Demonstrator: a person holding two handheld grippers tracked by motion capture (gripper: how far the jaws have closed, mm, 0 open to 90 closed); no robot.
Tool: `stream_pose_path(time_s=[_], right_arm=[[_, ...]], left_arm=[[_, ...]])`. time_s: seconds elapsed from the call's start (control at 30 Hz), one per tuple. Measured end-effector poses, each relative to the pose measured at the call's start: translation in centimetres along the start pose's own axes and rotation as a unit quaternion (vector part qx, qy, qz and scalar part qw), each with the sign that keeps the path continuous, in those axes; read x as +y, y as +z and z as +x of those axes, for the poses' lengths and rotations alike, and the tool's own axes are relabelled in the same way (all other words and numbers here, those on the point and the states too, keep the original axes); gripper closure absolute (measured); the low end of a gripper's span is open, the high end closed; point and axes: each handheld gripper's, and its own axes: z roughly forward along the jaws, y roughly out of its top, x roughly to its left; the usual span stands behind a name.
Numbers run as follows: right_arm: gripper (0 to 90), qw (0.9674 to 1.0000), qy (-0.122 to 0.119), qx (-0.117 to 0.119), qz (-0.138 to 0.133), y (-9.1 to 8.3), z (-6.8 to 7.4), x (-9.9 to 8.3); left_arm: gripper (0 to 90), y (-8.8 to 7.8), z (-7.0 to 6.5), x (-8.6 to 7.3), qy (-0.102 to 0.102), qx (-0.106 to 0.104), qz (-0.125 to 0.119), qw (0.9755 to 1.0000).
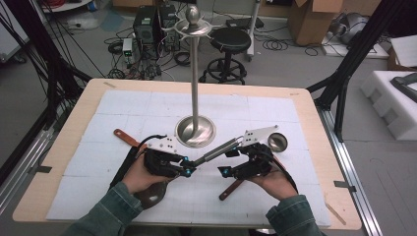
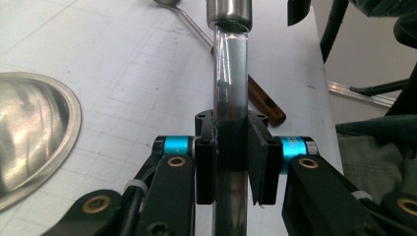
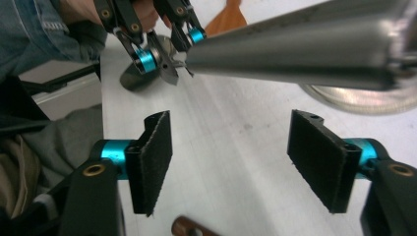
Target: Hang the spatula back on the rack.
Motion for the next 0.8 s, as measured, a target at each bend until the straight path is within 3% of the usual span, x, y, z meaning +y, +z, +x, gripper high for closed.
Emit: stream_pose_path(time_s=[0.33,0.63,0.8], right_arm=[[44.4,0.9992,0.006,0.011,-0.038,0.3,0.5,1.9],[56.7,0.9983,0.002,0.012,-0.057,0.7,0.8,3.1],[57.7,0.9981,0.006,0.009,-0.061,0.9,0.9,3.4]], left_arm=[[75.9,-0.5,0.2,0.7,-0.002,0.012,-0.019,0.9998],[76.0,-0.8,0.1,1.1,-0.003,0.018,-0.027,0.9995],[76.1,-0.8,0.0,1.4,-0.008,0.022,-0.03,0.9993]])
